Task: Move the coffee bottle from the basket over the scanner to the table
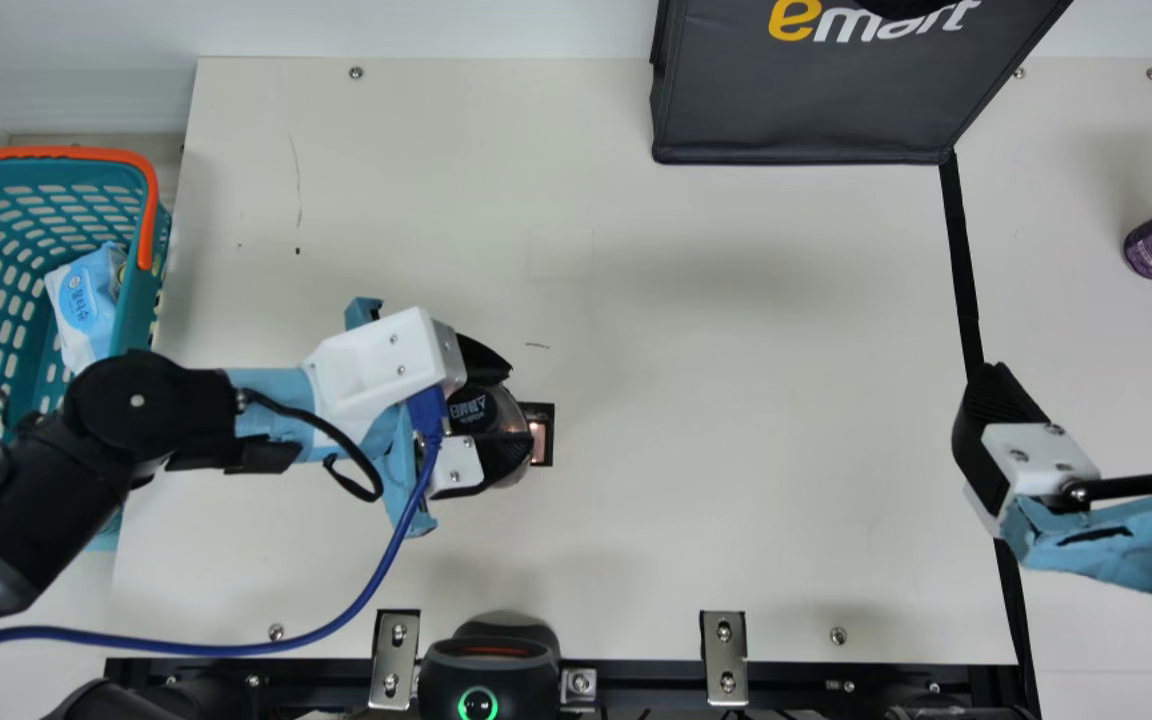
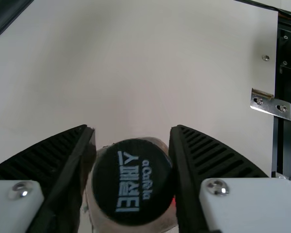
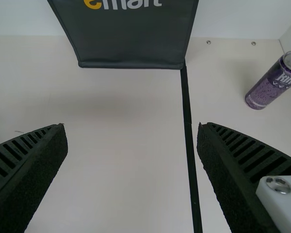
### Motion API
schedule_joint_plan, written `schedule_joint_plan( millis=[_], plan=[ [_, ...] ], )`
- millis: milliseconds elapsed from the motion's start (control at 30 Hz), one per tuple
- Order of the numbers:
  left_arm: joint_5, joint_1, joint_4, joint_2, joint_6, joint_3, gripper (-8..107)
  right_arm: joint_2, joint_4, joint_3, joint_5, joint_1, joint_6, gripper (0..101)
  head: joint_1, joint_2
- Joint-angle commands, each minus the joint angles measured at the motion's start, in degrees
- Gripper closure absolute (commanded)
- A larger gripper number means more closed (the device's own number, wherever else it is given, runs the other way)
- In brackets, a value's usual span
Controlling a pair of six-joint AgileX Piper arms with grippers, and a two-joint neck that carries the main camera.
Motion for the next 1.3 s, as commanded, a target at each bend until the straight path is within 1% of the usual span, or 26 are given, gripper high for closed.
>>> schedule_joint_plan(
  millis=[0,133,267,300,433,567,800,900,1067,1267],
  plan=[
    [-0.45,-0.38,0.39,-0.29,-0.84,0.13,37,0.00,0.00,0.00,0.00,0.00,0.00,6,-1.66,0.09],
    [-2.06,-1.41,1.57,-1.54,-3.49,0.33,23,0.00,0.00,0.00,0.04,0.00,0.00,6,-1.66,0.09],
    [-3.89,-2.65,3.76,-3.68,-8.20,0.31,10,0.00,0.00,0.00,0.04,0.00,0.00,6,-1.66,0.09],
    [-4.34,-2.97,4.57,-4.41,-9.75,0.31,9,0.00,0.00,0.00,0.04,0.00,0.00,6,-1.66,0.09],
    [-6.49,-4.05,8.45,-7.78,-17.01,0.38,9,0.00,0.00,0.00,0.04,0.00,0.00,6,-1.66,0.09],
    [-8.28,-4.54,13.80,-11.59,-25.92,0.44,9,0.00,0.00,0.00,0.04,0.00,0.00,6,-1.66,0.09],
    [-9.11,-3.30,26.52,-16.77,-44.25,-0.64,9,0.00,0.00,0.00,0.04,0.00,0.00,6,-1.66,0.09],
    [-8.02,-2.61,32.18,-18.59,-52.48,-1.59,9,0.00,0.00,0.00,0.04,0.00,0.00,6,-1.66,0.09],
    [-4.55,-2.44,40.57,-21.23,-65.76,-3.81,9,0.00,0.00,0.00,0.04,0.00,0.00,6,-1.66,0.09],
    [0.65,-4.91,51.61,-23.25,-82.45,-7.23,9,0.00,0.00,0.00,0.04,0.00,0.00,6,-1.66,0.09]
  ],
)
